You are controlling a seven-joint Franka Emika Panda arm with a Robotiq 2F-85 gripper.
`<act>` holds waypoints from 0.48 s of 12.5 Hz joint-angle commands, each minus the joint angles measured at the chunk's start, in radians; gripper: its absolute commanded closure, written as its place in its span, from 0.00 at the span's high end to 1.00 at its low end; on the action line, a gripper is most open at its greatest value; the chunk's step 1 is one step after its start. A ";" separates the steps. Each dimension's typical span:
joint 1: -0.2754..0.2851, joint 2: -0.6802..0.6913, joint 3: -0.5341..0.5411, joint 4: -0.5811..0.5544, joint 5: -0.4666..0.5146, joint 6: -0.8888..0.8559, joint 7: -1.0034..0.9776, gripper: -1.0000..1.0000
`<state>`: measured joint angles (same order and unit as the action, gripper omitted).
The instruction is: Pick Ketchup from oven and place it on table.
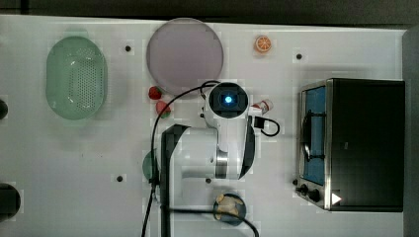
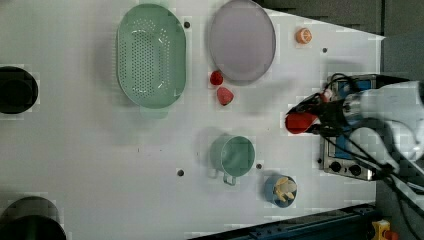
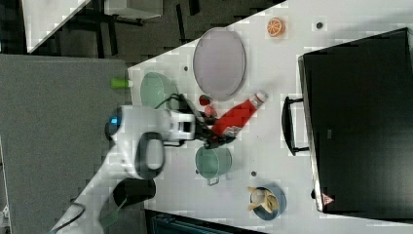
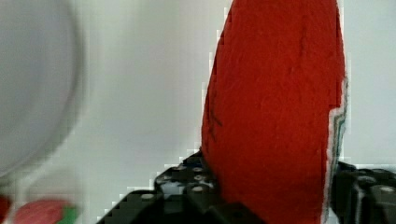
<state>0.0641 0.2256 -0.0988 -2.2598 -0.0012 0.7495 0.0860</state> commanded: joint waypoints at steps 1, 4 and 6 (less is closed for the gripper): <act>0.012 0.035 0.021 -0.014 0.014 0.076 0.004 0.63; 0.011 0.075 0.012 -0.017 0.014 0.132 0.005 0.63; 0.011 0.077 0.009 -0.027 0.014 0.140 0.007 0.76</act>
<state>0.0869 0.3328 -0.0989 -2.3027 0.0145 0.8745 0.0862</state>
